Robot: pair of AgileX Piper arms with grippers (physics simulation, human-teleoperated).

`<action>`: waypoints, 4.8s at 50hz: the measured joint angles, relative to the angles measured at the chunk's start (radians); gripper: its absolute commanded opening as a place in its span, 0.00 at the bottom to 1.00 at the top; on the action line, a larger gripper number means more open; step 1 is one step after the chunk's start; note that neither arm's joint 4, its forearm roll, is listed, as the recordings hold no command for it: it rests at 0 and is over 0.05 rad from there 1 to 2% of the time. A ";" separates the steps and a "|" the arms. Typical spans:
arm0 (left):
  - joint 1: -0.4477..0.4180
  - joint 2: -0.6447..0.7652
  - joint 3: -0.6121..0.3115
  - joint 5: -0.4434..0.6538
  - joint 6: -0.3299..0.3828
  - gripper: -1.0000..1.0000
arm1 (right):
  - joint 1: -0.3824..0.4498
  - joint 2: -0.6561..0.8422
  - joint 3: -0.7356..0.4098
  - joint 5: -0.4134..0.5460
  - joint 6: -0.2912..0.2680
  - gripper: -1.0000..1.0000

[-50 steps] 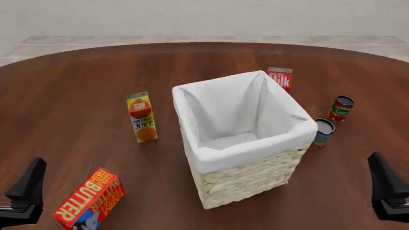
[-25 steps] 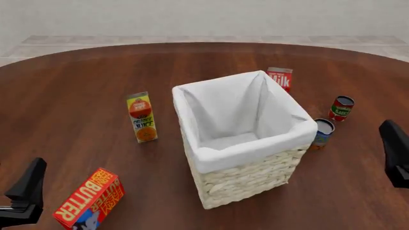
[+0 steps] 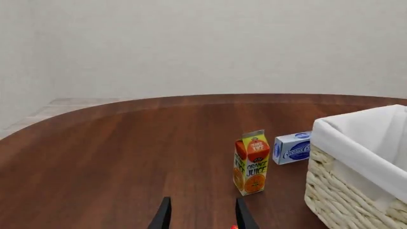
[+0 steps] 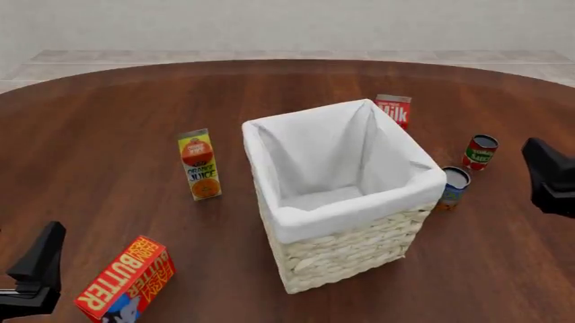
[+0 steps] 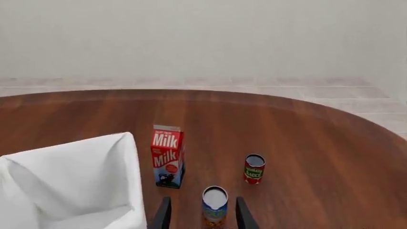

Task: Pick up the alphabet soup and the tomato sauce, and put them in the basket.

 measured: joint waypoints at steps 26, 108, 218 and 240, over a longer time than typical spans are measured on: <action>-0.001 0.000 0.000 0.001 0.000 1.00 | -0.060 0.219 -0.057 -0.020 -0.024 1.00; -0.002 -0.001 0.000 0.001 0.000 1.00 | -0.054 0.788 -0.033 -0.364 -0.032 1.00; -0.002 -0.001 0.000 0.001 0.000 1.00 | -0.060 1.222 -0.146 -0.617 -0.058 1.00; -0.002 -0.001 0.000 0.001 0.000 1.00 | -0.067 1.286 -0.173 -0.632 -0.065 1.00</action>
